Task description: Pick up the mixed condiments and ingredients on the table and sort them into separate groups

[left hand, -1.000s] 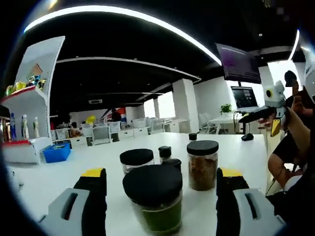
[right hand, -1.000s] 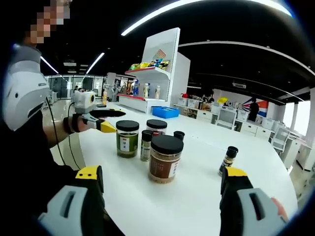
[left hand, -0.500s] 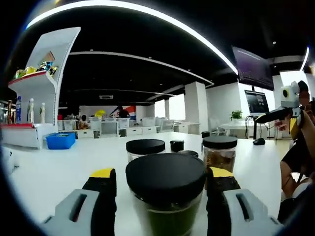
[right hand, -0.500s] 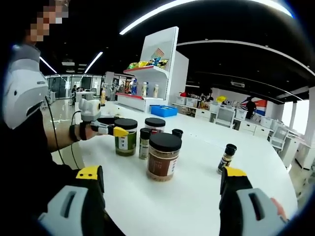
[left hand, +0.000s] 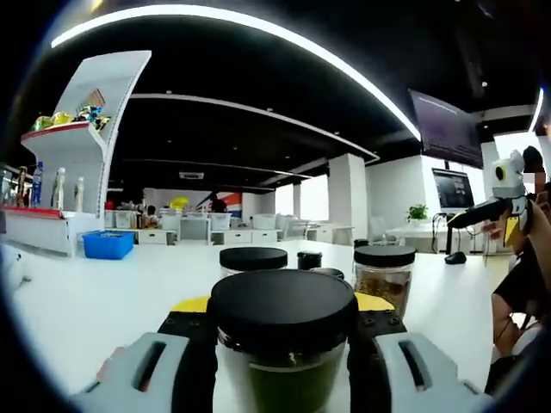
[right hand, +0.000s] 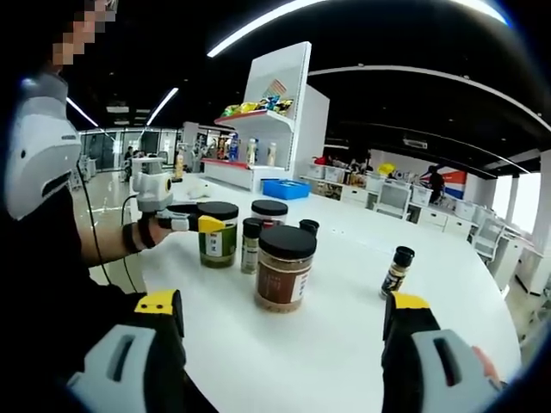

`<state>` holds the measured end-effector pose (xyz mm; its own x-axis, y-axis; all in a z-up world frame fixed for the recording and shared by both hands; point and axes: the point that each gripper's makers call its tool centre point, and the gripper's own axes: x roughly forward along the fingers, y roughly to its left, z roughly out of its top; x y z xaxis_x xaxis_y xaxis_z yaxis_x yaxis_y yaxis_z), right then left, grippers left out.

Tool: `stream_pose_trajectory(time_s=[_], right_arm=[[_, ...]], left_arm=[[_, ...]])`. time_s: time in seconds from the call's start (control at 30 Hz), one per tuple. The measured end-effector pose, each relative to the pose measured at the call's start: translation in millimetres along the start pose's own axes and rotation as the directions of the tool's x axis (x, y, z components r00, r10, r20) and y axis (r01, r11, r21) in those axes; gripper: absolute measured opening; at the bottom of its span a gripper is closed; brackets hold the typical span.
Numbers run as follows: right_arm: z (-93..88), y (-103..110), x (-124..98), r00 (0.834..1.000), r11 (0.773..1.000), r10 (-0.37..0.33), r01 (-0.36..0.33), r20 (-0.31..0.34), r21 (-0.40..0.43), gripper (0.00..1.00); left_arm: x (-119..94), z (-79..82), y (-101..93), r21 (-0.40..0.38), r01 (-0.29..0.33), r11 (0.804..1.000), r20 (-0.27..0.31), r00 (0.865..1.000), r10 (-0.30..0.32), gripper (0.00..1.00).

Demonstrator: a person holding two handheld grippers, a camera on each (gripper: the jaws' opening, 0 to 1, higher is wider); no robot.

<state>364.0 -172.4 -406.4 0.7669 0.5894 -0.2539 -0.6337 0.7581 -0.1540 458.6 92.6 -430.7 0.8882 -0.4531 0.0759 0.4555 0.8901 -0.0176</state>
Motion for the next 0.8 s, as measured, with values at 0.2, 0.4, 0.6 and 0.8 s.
stream_pose_trajectory(time_s=[0.2, 0.4, 0.6, 0.8], right_arm=[[-1.8, -1, -1, 1.000, 1.000, -0.010, 0.010, -0.010, -0.003, 0.92], [0.0, 0, 1, 1.000, 1.000, -0.009, 0.009, -0.009, -0.007, 0.92], [1.1, 1, 1, 1.000, 1.000, -0.008, 0.008, -0.015, -0.017, 0.91], [4.1, -3, -3, 1.000, 1.000, -0.023, 0.023, -0.007, -0.017, 0.92]], left_arm=[[-6, 1.6, 4.6, -0.013, -0.003, 1.000, 0.007, 1.000, 0.003, 0.59], [-11, 4.3, 13.5, -0.065, -0.014, 0.998, 0.001, 1.000, 0.014, 0.59], [-16, 6.8, 14.7, -0.051, -0.015, 0.999, -0.007, 1.000, 0.015, 0.58], [-22, 22.2, 12.5, -0.046, 0.004, 0.999, 0.005, 1.000, -0.004, 0.58]])
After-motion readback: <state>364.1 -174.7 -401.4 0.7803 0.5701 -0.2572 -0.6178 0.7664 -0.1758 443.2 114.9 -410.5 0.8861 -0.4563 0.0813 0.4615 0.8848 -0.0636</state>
